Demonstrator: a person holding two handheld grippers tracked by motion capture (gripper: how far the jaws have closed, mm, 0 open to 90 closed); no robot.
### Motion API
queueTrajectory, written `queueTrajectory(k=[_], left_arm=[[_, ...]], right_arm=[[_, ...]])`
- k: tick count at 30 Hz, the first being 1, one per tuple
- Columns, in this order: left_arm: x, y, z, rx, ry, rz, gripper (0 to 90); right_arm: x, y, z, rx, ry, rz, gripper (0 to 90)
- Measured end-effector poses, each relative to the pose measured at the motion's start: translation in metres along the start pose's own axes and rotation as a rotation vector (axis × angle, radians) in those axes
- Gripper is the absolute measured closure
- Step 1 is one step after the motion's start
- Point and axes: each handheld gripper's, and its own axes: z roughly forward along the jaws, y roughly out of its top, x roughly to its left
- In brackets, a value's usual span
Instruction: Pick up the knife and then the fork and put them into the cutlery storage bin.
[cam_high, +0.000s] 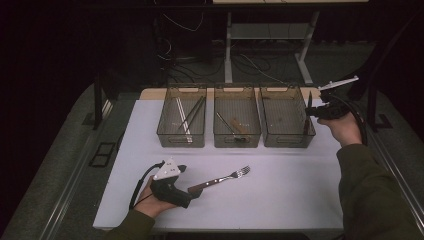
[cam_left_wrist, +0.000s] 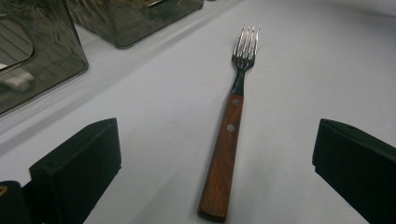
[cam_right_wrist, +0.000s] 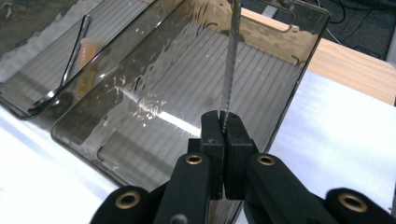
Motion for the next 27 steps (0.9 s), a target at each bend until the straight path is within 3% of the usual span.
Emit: queueTrajectory(k=[13,18,24,27], left_arm=[[0.000,0.001,0.000,0.001,-0.006,-0.001,0.0],[-0.001,0.001,0.000,0.001,-0.011,-0.005,0.0],[-0.002,0.001,0.001,-0.002,-0.017,-0.010,0.0],[-0.002,0.001,0.001,-0.004,-0.017,-0.011,0.0]], right_arm=[[0.006,-0.002,0.033,-0.082,-0.019,0.036,89.4],[0.008,-0.001,0.044,-0.076,-0.023,0.040,88.9],[0.009,-0.002,0.058,-0.024,-0.030,0.043,87.5],[0.009,-0.005,0.064,-0.002,-0.033,0.062,80.0]])
